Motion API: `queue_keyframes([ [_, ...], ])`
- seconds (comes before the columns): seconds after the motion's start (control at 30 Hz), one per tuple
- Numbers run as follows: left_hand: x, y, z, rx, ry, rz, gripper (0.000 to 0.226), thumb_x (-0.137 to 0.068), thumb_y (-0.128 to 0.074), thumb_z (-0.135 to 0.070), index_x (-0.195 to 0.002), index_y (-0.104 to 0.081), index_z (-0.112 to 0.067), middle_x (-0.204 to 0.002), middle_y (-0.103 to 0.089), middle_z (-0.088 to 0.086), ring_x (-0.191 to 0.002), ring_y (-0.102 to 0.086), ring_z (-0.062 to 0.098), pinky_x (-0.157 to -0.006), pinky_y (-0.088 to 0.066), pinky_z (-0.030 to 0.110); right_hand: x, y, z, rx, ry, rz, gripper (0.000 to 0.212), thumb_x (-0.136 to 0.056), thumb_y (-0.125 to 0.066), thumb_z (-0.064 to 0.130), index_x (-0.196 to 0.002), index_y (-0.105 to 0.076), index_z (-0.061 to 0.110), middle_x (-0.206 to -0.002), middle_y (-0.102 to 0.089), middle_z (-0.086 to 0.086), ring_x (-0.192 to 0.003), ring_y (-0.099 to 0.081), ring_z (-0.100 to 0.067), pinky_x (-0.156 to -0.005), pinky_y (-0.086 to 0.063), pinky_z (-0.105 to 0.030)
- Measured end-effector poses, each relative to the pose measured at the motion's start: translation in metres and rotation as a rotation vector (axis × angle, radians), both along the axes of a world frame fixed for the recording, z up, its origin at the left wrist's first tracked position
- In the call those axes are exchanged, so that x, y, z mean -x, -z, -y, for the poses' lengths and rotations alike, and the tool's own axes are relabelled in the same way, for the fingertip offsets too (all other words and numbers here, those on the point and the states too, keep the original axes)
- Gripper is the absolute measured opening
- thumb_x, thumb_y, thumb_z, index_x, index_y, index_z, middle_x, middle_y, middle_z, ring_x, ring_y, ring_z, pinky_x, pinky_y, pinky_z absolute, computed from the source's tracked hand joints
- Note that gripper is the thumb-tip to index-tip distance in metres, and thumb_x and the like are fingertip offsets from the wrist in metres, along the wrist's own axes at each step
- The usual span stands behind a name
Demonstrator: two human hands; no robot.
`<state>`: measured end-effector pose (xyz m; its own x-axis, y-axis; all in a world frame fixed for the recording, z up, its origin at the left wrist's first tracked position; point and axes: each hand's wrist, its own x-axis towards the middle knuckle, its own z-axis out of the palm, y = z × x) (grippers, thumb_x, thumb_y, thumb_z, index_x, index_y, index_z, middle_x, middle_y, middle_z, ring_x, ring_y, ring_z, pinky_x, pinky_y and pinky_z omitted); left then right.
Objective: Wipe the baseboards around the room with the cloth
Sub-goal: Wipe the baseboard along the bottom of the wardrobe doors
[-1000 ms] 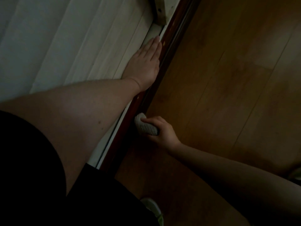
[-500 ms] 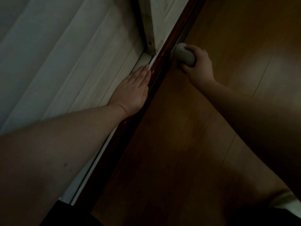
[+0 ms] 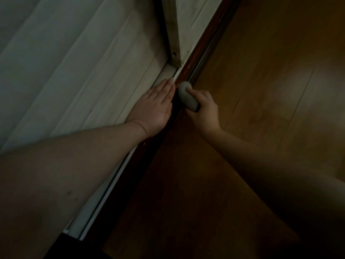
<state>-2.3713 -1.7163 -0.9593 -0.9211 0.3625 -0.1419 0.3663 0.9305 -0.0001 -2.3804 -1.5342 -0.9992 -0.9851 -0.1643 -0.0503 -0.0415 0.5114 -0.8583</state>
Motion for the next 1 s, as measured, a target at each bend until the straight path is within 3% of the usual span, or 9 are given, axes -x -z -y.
queue_keyframes([
  [0.1,0.001,0.0,0.0,0.019,-0.003,0.011,0.067,-0.098,-0.001,-0.035,-0.155,-0.016,-0.004,-0.164,-0.013,0.012,-0.152,-0.01,0.021,-0.124,-0.008,0.033,-0.045,0.002,0.015,0.072,-0.023,0.055,0.06,-0.084,-0.071,0.007,-0.14,-0.052,0.019,-0.127,-0.048,0.004,-0.113,-0.042,0.001,-0.094,-0.035,-0.002],
  [0.23,0.001,-0.001,-0.001,0.062,-0.01,0.03,0.066,-0.098,0.0,-0.035,-0.156,-0.011,-0.005,-0.165,-0.006,0.01,-0.153,-0.003,0.019,-0.124,-0.006,0.034,-0.094,0.009,0.033,0.112,-0.082,0.117,0.064,-0.082,-0.074,0.008,-0.14,-0.052,0.022,-0.125,-0.047,0.008,-0.115,-0.044,-0.001,-0.101,-0.037,-0.01],
  [0.37,0.001,-0.002,0.0,0.067,-0.01,0.03,0.068,-0.097,0.003,-0.037,-0.156,-0.011,-0.005,-0.165,-0.007,0.01,-0.152,-0.004,0.02,-0.124,-0.006,0.034,-0.133,0.011,0.048,0.142,-0.135,0.166,0.064,-0.083,-0.073,0.009,-0.141,-0.05,0.023,-0.131,-0.046,0.005,-0.12,-0.044,-0.003,-0.102,-0.03,-0.004],
  [0.53,0.0,-0.003,0.0,0.08,-0.003,0.036,0.064,-0.1,-0.002,-0.035,-0.156,-0.009,-0.005,-0.165,-0.005,0.011,-0.153,-0.003,0.02,-0.124,-0.005,0.035,-0.168,0.006,0.06,0.174,-0.195,0.225,0.063,-0.085,-0.072,0.012,-0.142,-0.048,0.026,-0.136,-0.043,0.005,-0.127,-0.043,-0.008,-0.105,-0.031,-0.009],
  [0.63,0.0,-0.003,0.0,0.08,-0.004,0.035,0.061,-0.102,-0.005,-0.034,-0.156,-0.007,-0.005,-0.166,-0.003,0.01,-0.153,-0.001,0.02,-0.124,-0.006,0.035,-0.184,0.006,0.062,0.157,-0.296,0.229,0.064,-0.087,-0.071,0.014,-0.144,-0.046,0.028,-0.139,-0.041,0.004,-0.129,-0.043,-0.012,-0.108,-0.038,-0.02],
  [0.77,-0.001,-0.005,0.001,0.076,-0.008,0.039,0.058,-0.105,-0.012,-0.032,-0.156,-0.006,-0.005,-0.166,-0.002,0.01,-0.152,0.0,0.019,-0.124,-0.002,0.033,-0.17,0.008,0.05,0.102,-0.469,0.17,0.062,-0.088,-0.07,0.015,-0.144,-0.046,0.025,-0.141,-0.041,-0.002,-0.129,-0.045,-0.02,-0.107,-0.044,-0.03],
  [0.9,-0.001,-0.003,0.001,0.065,-0.014,0.034,0.057,-0.105,-0.013,-0.031,-0.156,-0.007,-0.005,-0.165,-0.003,0.011,-0.152,-0.002,0.02,-0.122,0.001,0.03,-0.143,0.01,0.034,0.015,-0.831,0.073,0.059,-0.087,-0.071,0.015,-0.142,-0.05,0.02,-0.137,-0.045,-0.009,-0.121,-0.051,-0.027,-0.1,-0.046,-0.036],
  [1.0,0.001,0.002,0.003,0.061,-0.014,0.024,0.059,-0.104,-0.012,-0.033,-0.156,-0.01,-0.005,-0.165,-0.006,0.011,-0.152,-0.004,0.021,-0.124,-0.004,0.034,-0.105,0.01,0.017,-0.059,-0.85,0.021,0.06,-0.086,-0.071,0.016,-0.142,-0.049,0.019,-0.134,-0.047,-0.01,-0.118,-0.053,-0.027,-0.098,-0.046,-0.034],
])
